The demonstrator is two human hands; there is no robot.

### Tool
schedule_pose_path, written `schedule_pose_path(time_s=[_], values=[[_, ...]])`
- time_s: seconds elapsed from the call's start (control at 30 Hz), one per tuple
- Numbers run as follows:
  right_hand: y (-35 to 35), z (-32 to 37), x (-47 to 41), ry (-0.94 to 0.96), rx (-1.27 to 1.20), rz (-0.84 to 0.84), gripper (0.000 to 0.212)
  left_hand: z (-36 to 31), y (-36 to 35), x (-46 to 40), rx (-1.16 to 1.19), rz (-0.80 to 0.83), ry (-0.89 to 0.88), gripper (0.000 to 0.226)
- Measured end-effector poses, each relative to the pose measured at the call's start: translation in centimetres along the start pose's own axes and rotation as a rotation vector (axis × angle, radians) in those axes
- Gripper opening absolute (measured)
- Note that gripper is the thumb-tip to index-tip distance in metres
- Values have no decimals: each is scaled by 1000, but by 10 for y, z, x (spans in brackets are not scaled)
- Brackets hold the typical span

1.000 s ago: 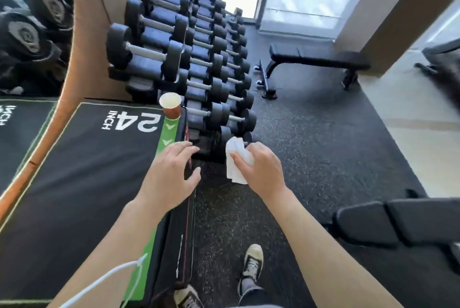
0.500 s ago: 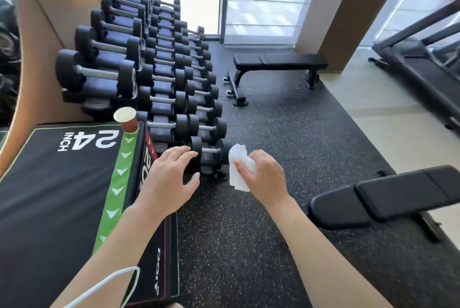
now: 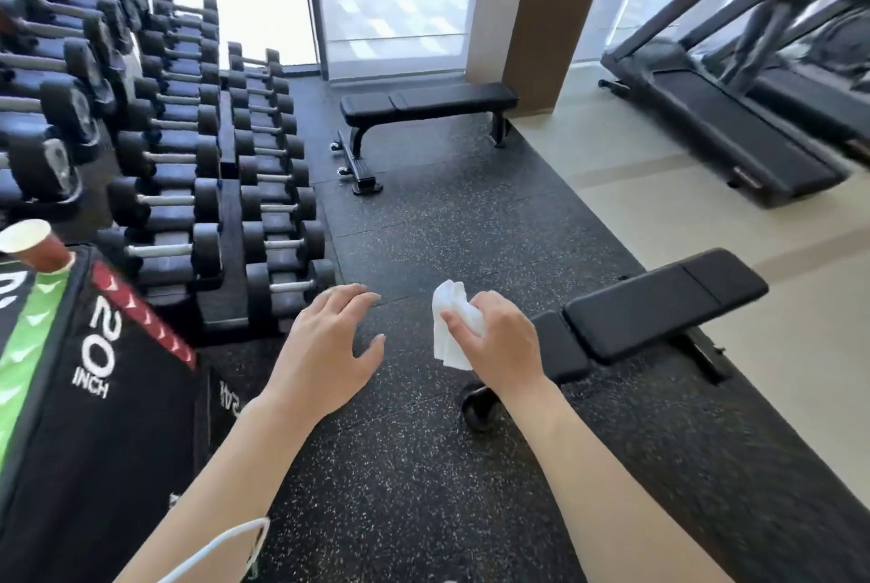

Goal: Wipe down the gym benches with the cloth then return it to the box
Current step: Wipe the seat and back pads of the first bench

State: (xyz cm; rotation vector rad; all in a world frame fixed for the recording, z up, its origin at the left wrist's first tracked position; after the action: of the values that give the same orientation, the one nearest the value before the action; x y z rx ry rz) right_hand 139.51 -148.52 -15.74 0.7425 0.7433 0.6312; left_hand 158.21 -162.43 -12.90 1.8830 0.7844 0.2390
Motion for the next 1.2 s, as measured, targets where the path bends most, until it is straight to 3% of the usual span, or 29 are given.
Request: schedule_pose_path(time_s=[0.2,0.4,0.9,1.2], values=[[66,-87,20,-149,42,-107,49,-80,-53,-32,12,93,-94,52],[77,-146,28,-256,48,-114,47,-113,-91,-68,10,167,-169,52],[138,-233,-42,-425,238,-116,50,-190,-168,-215,153,264,-360,53],[138,-286,-74,-420,249,-99,47,-207,-193,-254,165,249,-321,52]])
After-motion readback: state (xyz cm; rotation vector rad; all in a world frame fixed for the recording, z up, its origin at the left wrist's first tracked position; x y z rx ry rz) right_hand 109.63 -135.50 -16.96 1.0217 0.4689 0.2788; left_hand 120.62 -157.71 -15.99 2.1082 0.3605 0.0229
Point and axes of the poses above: each hand's wrist, its own x-axis away from the middle knuckle, its own y-axis out of the back of the hand, z = x × y, the point moved 10 cm from there along -x, towards the middle knuckle, and after that the axes turned 4 degrees about y, right-handed, at the moved point
